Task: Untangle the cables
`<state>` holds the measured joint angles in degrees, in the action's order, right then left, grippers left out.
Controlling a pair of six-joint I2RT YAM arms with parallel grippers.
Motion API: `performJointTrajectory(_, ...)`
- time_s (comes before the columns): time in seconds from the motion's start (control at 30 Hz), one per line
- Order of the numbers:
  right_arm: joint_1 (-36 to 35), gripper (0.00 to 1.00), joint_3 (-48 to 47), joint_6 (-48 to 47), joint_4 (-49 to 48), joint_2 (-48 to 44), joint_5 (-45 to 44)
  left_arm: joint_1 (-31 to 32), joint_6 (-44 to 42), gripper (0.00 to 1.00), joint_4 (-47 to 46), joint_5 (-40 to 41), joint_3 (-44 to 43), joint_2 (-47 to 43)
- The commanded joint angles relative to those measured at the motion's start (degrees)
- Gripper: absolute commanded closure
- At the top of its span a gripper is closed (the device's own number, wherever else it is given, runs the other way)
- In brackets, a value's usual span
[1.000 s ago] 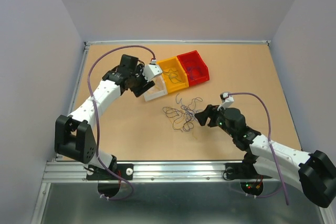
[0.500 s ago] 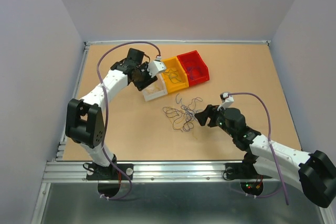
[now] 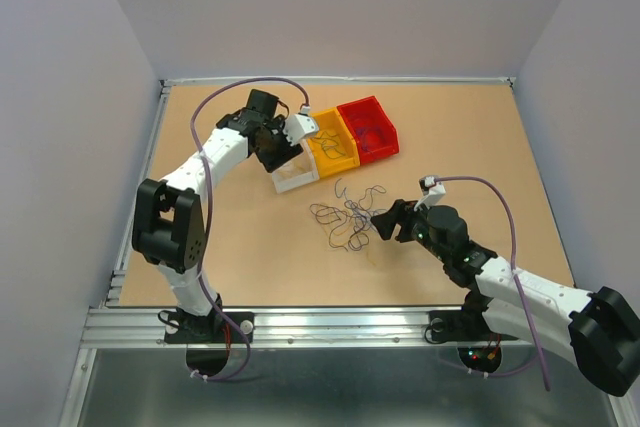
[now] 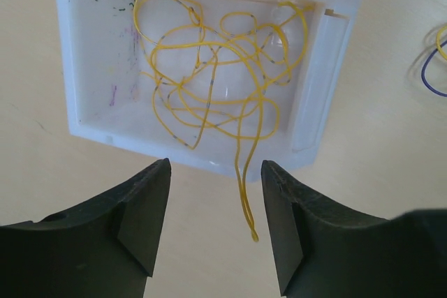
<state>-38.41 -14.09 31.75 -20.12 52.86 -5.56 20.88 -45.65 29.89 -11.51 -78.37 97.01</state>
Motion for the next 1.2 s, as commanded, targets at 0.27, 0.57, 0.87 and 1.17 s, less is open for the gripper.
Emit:
performJointTrajectory(0.27,-0.43,0.25,-2.79,-0.37,-1.33,-0.83,-1.47,-0.05,-1.99,0.55,1.84,2.19,-7.85,7.92)
performJointTrajectory(0.57,-0.52,0.25,-2.88,-0.46,-1.24,-0.83,-1.64,-0.05,-3.48,1.00,0.61,2.63,-10.49,11.44)
performJointTrajectory(0.87,-0.43,0.25,-2.79,-0.37,-1.24,-0.30,-1.65,0.12,-3.31,1.00,-5.44,2.63,-12.07,16.54)
performJointTrajectory(1.17,-0.43,0.25,-2.79,-0.20,-1.33,-0.48,-1.47,0.12,-1.64,1.00,-10.46,3.07,-10.58,21.03)
